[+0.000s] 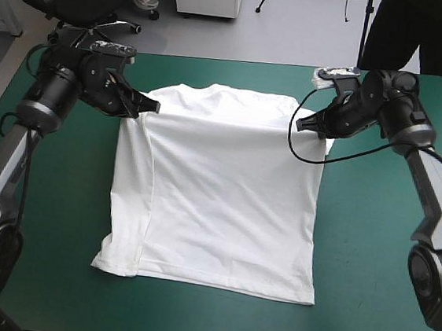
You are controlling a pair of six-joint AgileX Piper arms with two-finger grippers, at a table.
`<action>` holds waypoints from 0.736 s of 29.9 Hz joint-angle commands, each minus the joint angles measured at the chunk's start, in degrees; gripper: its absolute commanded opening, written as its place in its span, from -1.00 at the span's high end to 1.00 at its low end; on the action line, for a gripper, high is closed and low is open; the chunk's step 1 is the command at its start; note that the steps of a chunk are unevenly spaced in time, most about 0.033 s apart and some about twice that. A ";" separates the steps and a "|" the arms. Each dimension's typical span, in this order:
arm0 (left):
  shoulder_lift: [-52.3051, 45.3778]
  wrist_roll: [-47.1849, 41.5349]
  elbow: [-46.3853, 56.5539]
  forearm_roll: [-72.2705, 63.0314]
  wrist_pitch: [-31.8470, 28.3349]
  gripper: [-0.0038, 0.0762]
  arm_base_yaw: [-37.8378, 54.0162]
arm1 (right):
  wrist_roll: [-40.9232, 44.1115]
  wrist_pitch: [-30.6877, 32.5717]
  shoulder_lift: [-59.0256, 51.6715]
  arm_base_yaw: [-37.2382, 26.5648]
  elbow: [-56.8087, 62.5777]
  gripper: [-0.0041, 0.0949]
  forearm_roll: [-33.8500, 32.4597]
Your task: Fold the cloth
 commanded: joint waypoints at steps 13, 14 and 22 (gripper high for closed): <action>-22.08 4.82 -1.55 -10.03 -13.46 0.95 0.06 | -0.68 -3.91 -20.11 -0.45 -7.39 0.95 1.35; -22.76 5.37 -1.55 -10.15 -13.63 0.95 0.06 | -0.68 -3.59 -20.42 -0.45 -8.13 0.95 1.35; -26.98 6.11 -1.55 -11.47 -17.59 0.95 0.06 | -0.68 -2.30 -21.09 -0.45 -14.10 0.95 1.34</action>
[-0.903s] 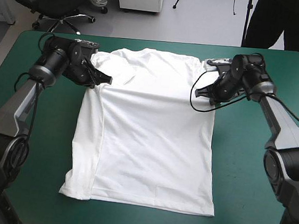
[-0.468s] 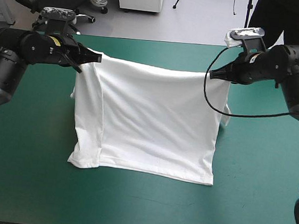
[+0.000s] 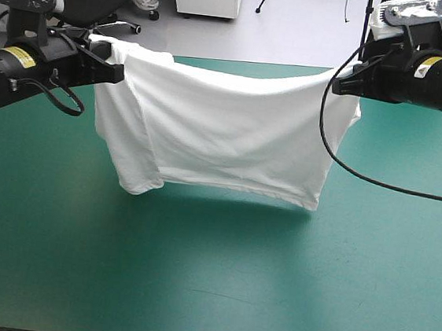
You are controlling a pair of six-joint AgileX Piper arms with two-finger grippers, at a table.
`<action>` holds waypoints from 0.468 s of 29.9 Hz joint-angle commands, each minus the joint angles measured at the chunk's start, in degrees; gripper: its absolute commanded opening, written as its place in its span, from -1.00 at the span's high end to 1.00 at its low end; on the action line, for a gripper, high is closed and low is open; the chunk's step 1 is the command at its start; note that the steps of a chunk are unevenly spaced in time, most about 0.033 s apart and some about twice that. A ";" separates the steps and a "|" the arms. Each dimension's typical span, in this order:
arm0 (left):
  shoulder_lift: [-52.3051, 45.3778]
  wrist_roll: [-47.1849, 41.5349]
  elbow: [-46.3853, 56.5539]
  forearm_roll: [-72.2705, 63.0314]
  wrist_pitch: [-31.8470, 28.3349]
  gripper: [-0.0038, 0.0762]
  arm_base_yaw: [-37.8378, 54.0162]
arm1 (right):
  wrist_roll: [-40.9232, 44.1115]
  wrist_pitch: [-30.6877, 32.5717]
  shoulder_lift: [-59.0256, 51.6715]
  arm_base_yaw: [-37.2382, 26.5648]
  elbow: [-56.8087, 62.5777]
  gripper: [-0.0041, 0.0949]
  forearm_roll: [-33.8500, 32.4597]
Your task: Fold the cloth
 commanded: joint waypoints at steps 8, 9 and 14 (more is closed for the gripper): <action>1.13 0.86 -1.55 -1.31 -12.69 0.95 0.03 | -1.56 -6.99 1.55 -0.45 -2.36 0.95 0.04; 2.24 0.86 -1.55 -1.31 -14.59 0.95 0.03 | -1.56 -8.85 2.58 -0.45 -2.36 0.95 -0.10; 8.58 1.59 -1.55 -0.24 -27.66 0.95 0.03 | -1.79 -23.45 8.08 -0.45 -2.36 0.95 -4.32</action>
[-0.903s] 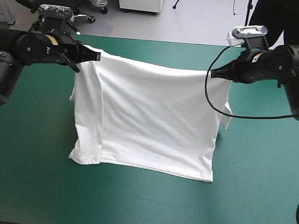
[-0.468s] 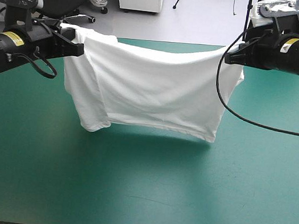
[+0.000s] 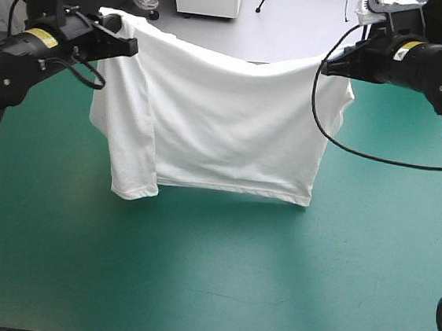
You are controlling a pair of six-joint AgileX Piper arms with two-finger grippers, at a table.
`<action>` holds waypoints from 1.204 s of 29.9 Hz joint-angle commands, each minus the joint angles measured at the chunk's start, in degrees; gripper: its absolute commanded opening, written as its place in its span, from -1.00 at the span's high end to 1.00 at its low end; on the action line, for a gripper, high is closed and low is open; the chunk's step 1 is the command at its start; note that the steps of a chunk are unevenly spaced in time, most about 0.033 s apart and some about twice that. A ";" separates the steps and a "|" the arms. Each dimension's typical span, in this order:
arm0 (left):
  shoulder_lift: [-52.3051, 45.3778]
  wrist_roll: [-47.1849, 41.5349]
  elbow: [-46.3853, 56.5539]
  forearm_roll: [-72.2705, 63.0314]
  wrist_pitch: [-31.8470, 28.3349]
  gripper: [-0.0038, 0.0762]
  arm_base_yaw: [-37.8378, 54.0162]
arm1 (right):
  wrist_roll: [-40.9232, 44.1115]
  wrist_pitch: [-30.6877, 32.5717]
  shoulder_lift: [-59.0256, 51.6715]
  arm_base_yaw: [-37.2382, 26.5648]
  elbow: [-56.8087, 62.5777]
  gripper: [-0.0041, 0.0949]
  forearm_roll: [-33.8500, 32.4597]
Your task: Fold the cloth
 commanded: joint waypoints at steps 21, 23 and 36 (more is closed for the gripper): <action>16.05 2.60 -3.00 3.56 -8.47 0.95 0.03 | -1.77 -17.99 10.22 -0.45 1.92 0.95 -3.87; 16.15 2.48 -1.24 3.14 -3.29 0.95 0.26 | -2.58 -15.38 9.95 -0.45 5.76 0.95 -2.66; 3.46 0.78 29.48 0.30 7.74 0.95 0.26 | -6.97 -6.55 -1.08 -0.34 39.64 0.95 8.12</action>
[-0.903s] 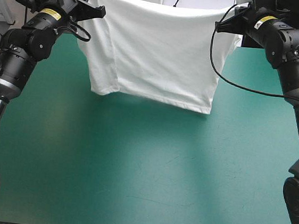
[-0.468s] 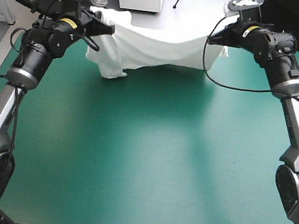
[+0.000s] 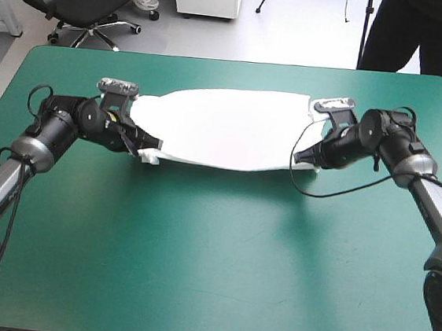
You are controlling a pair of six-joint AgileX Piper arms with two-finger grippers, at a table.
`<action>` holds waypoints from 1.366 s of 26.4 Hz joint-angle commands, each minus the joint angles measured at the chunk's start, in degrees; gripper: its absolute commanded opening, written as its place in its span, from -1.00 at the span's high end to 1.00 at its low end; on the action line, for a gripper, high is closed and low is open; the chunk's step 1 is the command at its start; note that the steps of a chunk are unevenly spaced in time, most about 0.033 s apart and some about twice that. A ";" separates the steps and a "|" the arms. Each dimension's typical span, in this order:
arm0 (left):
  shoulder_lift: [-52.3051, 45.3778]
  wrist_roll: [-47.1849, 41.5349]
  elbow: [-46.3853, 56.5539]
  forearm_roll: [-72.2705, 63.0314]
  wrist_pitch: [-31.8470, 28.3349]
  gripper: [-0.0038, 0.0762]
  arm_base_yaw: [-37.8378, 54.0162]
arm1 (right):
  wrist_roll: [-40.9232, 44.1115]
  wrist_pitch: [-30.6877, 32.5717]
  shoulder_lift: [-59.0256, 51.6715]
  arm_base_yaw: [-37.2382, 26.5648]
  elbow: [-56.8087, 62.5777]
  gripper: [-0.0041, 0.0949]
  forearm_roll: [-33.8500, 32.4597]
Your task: Fold the cloth
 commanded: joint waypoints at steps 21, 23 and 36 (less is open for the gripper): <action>-22.05 -1.66 29.27 -1.30 5.85 0.83 0.24 | -5.78 0.89 -19.27 -0.34 30.00 0.83 16.18; -22.05 -0.80 29.27 -1.30 5.85 0.57 0.24 | -5.78 -0.48 -19.27 -0.34 30.00 0.59 16.06; -23.64 -10.86 9.53 14.37 14.46 -0.39 0.29 | 3.06 9.24 -21.14 -0.34 9.84 -0.17 6.43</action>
